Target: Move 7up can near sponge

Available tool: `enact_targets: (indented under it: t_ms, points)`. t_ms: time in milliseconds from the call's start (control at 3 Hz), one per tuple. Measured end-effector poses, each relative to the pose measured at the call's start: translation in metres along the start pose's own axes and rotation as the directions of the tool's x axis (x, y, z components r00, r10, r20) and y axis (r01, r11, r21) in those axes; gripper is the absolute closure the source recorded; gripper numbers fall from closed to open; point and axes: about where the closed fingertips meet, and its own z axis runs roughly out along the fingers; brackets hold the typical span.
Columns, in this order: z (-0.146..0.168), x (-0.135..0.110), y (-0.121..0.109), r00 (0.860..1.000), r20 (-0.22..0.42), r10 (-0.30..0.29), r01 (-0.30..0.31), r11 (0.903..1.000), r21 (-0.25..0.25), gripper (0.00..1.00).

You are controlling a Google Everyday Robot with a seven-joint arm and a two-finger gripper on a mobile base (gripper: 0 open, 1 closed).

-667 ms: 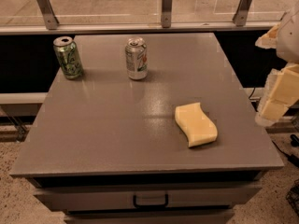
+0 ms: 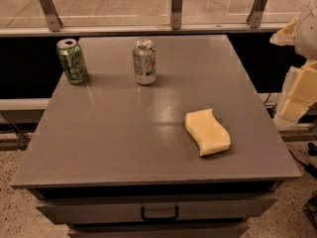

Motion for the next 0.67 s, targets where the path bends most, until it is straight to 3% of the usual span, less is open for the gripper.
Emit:
enact_targets:
  t_ms: [333,667]
  points:
    - [0.005,-0.003,-0.034,0.992,0.112,-0.052,0.05,0.9985,0.019,0.0]
    - [0.025,-0.031,-0.072,0.935,0.33,-0.129,0.12,0.9916,0.049,0.0]
